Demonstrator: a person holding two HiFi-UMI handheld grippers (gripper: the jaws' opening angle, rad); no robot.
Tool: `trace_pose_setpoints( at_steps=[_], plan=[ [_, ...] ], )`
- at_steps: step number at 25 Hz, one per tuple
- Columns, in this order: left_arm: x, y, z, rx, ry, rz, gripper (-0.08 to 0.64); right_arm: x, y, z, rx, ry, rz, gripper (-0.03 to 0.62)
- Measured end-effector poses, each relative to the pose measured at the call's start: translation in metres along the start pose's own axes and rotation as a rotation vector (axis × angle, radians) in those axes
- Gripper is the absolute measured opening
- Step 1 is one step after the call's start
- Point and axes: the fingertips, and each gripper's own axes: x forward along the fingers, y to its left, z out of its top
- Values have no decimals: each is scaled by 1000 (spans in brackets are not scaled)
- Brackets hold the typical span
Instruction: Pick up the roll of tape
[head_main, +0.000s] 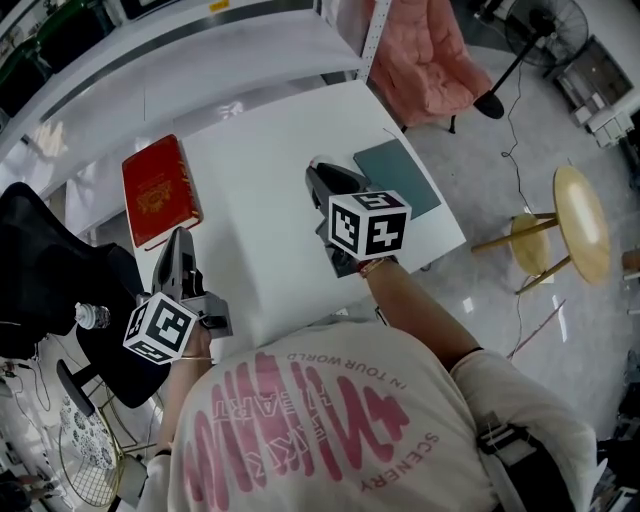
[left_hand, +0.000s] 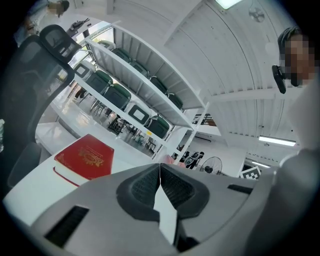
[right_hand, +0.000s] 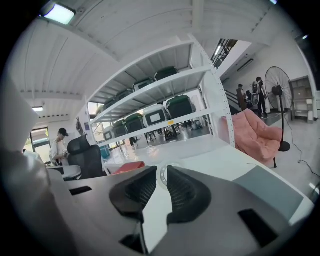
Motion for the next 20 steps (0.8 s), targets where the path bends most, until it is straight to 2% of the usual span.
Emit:
trace_pose_setpoints(
  at_steps=[7, 20],
  plan=[
    [2, -10, 0, 6, 13, -46, 25, -16, 19, 10, -11, -51, 5, 78],
    [1, -20, 4, 41, 41, -128, 25, -33, 48, 2, -31, -85, -20, 78]
  ],
)
